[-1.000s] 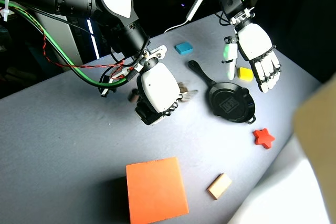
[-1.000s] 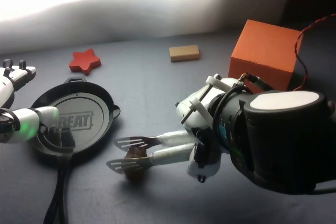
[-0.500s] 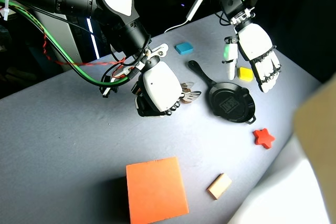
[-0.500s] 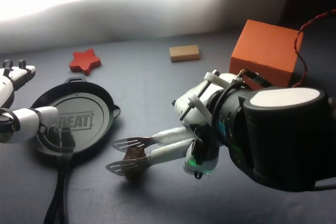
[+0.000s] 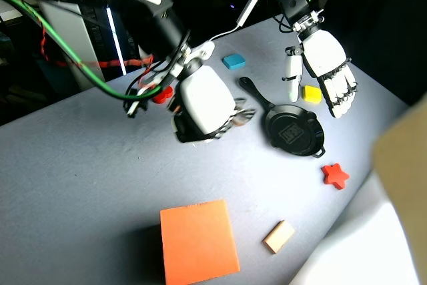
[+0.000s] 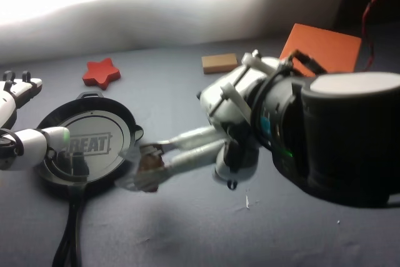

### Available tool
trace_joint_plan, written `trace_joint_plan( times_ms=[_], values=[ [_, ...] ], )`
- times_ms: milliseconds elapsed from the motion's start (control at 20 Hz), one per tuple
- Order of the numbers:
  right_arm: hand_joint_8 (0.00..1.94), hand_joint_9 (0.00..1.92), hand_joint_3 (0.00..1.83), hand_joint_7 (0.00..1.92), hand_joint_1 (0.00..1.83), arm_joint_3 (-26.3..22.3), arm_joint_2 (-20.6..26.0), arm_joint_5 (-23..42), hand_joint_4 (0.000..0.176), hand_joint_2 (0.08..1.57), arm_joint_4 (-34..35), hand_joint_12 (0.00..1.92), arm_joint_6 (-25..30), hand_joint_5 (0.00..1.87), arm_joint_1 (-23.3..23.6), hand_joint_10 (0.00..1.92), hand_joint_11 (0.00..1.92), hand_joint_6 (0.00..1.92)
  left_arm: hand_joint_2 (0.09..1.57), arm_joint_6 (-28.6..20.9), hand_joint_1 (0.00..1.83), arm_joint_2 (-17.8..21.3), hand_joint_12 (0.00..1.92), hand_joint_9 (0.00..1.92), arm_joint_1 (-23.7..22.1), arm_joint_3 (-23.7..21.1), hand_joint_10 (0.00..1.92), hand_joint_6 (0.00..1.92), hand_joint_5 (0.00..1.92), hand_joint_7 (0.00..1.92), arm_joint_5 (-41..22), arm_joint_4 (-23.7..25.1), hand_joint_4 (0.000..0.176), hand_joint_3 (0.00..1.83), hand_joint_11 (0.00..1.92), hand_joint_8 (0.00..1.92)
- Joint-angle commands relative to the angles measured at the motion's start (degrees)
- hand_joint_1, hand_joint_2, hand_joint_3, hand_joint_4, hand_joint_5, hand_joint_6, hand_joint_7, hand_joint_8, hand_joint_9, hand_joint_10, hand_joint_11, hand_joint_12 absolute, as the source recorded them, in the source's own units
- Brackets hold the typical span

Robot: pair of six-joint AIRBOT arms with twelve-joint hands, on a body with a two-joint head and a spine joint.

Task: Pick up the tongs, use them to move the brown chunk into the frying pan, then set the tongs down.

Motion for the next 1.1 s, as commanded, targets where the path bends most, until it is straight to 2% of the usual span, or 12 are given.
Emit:
trace_joint_plan(
  times_ms=[0, 100, 150, 250, 400, 550, 650, 700, 850, 900, 1000, 1050],
  values=[
    [1.94, 1.6, 0.0, 1.51, 1.01, 0.21, 0.43, 1.0, 0.176, 1.39, -3.87, 1.92, 0.48, 1.34, 0.91, 1.92, 1.69, 1.92, 1.28, -0.14, 0.12, 0.07, 0.66, 0.2, -0.1, 0.59, 0.01, 0.01, 0.16, 0.18, -5.57, 2.32, 0.016, 0.0, 0.0, 0.0],
    [1.94, 1.61, 0.0, 1.51, 1.01, 2.87, -0.32, 3.62, 0.176, 1.39, -3.89, 1.92, 2.14, 1.34, 1.92, 1.92, 1.7, 1.92, 1.27, -0.14, 0.15, 0.07, 0.68, 0.21, -0.18, 0.67, 0.01, 0.01, 0.16, 0.2, -5.57, 2.33, 0.017, 0.0, 0.0, 0.01],
    [1.94, 1.61, 0.0, 1.51, 1.0, 3.97, -0.79, 4.26, 0.176, 1.39, -3.9, 1.92, 2.51, 1.34, 2.23, 1.92, 1.7, 1.92, 1.28, -0.14, 0.1, 0.07, 0.67, 0.2, -0.24, 0.74, 0.0, 0.0, 0.13, 0.19, -5.57, 2.33, 0.016, 0.0, 0.0, 0.0],
    [1.94, 1.6, 0.0, 1.5, 1.0, 7.78, -2.55, 6.71, 0.176, 1.4, -3.9, 1.92, 3.69, 1.32, 2.66, 1.92, 1.69, 1.92, 1.27, -0.14, 0.09, 0.07, 0.65, 0.19, -0.41, 0.91, 0.0, 0.01, 0.14, 0.19, -5.57, 2.34, 0.024, 0.0, 0.0, 0.0],
    [1.94, 1.61, 0.0, 1.51, 0.98, 13.03, -6.08, 9.37, 0.176, 1.39, -5.5, 1.92, 3.86, 1.33, 1.82, 1.92, 1.69, 1.92, 1.27, -0.14, 0.17, 0.07, 0.72, 0.22, -0.43, 0.99, 0.01, 0.01, 0.16, 0.2, -5.57, 2.34, 0.014, 0.0, 0.0, 0.01],
    [1.94, 1.62, 0.01, 1.53, 0.94, 17.34, -9.33, 11.99, 0.176, 1.41, -9.11, 1.92, 5.13, 1.33, 0.42, 1.92, 1.7, 1.92, 1.27, -0.14, 0.13, 0.08, 0.68, 0.2, -0.44, 1.39, 0.0, 0.0, 0.14, 0.18, -5.57, 2.33, 0.022, 0.0, 0.0, 0.0],
    [1.94, 1.61, 0.0, 1.52, 0.91, 19.59, -11.03, 13.29, 0.176, 1.4, -10.67, 1.92, 5.86, 1.33, -0.54, 1.92, 1.68, 1.92, 1.28, -0.14, 0.1, 0.08, 0.63, 0.17, -0.44, 1.8, 0.0, 0.0, 0.14, 0.16, -5.57, 2.32, 0.007, 0.0, 0.0, 0.0],
    [1.94, 1.61, 0.0, 1.52, 0.93, 21.08, -12.09, 13.78, 0.176, 1.4, -10.83, 1.92, 6.17, 1.32, -1.08, 1.92, 1.67, 1.92, 1.28, -0.14, 0.11, 0.08, 0.58, 0.16, -0.4, 2.13, 0.0, 0.0, 0.14, 0.16, -5.57, 2.32, 0.011, 0.0, 0.0, 0.0],
    [1.94, 1.61, 0.0, 1.53, 0.94, 22.96, -13.2, 15.74, 0.176, 1.38, -13.77, 1.92, 8.91, 1.33, -1.87, 1.92, 1.65, 1.92, 1.28, -0.14, 0.14, 0.08, 0.57, 0.15, -0.4, 2.75, 0.0, 0.01, 0.15, 0.15, -5.57, 2.32, 0.016, 0.0, 0.0, 0.0],
    [1.94, 1.6, 0.0, 1.52, 0.93, 23.29, -13.38, 16.86, 0.176, 1.38, -14.79, 1.92, 9.58, 1.32, -2.08, 1.92, 1.64, 1.92, 1.28, -0.14, 0.13, 0.08, 0.57, 0.16, -0.4, 2.97, 0.0, 0.0, 0.14, 0.16, -5.57, 2.32, 0.005, 0.0, 0.0, 0.0],
    [1.94, 1.58, 0.0, 1.5, 0.93, 23.29, -13.42, 17.41, 0.176, 1.38, -14.83, 1.92, 10.13, 1.27, -2.32, 1.92, 1.63, 1.92, 1.3, -0.14, 0.04, 0.08, 0.57, 0.15, -0.43, 3.26, 0.0, 0.0, 0.1, 0.14, -5.57, 2.32, 0.017, 0.01, 0.0, 0.0],
    [1.94, 1.58, 0.0, 1.49, 0.92, 23.29, -13.47, 17.39, 0.176, 1.39, -14.83, 1.92, 10.25, 1.25, -2.48, 1.92, 1.62, 1.92, 1.31, -0.14, 0.04, 0.08, 0.59, 0.16, -0.49, 3.33, 0.01, 0.0, 0.1, 0.15, -5.57, 2.32, 0.011, 0.01, 0.0, 0.0]
  ],
)
